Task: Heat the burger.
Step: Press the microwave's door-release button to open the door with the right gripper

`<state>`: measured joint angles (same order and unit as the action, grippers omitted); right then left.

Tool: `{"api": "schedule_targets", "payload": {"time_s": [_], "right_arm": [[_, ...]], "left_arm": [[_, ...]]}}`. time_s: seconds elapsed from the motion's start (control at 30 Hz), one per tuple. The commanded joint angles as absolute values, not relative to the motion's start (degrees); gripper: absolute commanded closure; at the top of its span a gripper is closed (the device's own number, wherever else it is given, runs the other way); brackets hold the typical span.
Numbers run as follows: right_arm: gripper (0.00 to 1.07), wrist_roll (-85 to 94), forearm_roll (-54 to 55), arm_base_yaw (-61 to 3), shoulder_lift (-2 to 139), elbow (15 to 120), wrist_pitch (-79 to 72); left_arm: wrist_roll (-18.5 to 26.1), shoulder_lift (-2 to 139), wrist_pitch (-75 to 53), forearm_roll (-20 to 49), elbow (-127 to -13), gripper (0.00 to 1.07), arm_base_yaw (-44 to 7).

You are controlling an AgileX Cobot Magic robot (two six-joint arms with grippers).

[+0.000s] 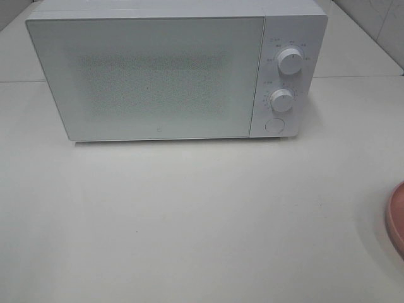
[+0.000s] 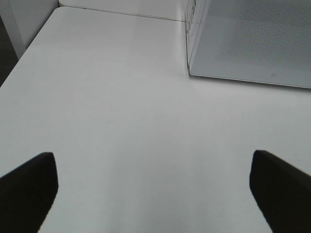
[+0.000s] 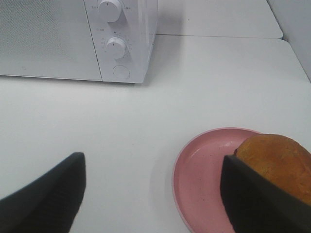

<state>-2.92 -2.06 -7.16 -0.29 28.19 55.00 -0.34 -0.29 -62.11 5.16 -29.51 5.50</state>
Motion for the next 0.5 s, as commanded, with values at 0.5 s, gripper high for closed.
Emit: {"api": "schedule_targets", "payload": {"time_s": [0.5], "right_arm": [[0.31,-2.8,-1.7,-6.8,-1.6,29.1,53.5]], "left_arm": [[-0.5,-0.4,-61.2,5.2,-29.4,0.07,5.7]]}}
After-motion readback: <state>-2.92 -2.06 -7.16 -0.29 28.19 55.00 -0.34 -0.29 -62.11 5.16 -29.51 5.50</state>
